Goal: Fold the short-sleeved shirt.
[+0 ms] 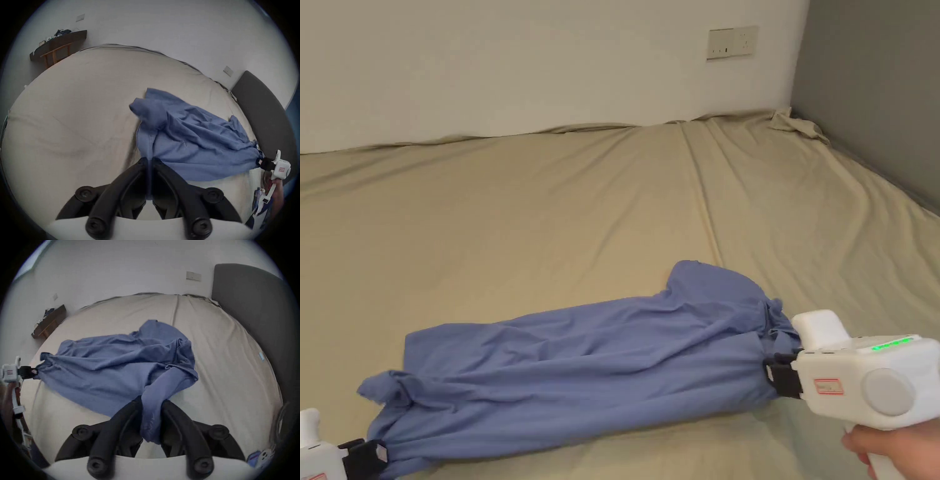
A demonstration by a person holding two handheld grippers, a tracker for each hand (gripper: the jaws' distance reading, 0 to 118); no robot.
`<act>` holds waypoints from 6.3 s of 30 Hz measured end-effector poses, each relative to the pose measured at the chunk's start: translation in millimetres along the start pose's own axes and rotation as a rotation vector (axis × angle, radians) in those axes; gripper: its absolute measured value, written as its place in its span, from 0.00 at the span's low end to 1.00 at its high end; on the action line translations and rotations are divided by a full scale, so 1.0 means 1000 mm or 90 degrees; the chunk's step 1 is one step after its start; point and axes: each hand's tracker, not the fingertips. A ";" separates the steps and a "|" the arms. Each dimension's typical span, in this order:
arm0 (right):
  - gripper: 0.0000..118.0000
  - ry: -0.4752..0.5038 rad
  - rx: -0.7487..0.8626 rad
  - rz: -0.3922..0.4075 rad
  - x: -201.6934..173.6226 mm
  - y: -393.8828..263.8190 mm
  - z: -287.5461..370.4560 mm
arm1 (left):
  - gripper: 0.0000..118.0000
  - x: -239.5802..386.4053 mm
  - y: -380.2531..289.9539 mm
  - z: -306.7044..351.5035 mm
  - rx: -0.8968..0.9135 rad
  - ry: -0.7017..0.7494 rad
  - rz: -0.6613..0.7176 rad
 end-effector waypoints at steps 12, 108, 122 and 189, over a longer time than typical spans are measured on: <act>0.14 0.043 -0.137 -0.072 -0.001 -0.083 0.066 | 0.03 -0.033 -0.076 0.071 -0.072 -0.043 0.038; 0.03 0.107 -0.043 -0.063 0.048 0.079 -0.016 | 0.06 0.024 0.062 -0.007 0.006 -0.066 -0.051; 0.03 0.170 -0.098 -0.082 0.033 -0.037 0.088 | 0.06 -0.017 0.013 0.064 -0.002 -0.188 -0.117; 0.02 0.331 0.085 -0.117 -0.069 -0.089 0.127 | 0.37 -0.080 -0.063 -0.013 -0.137 -0.273 0.020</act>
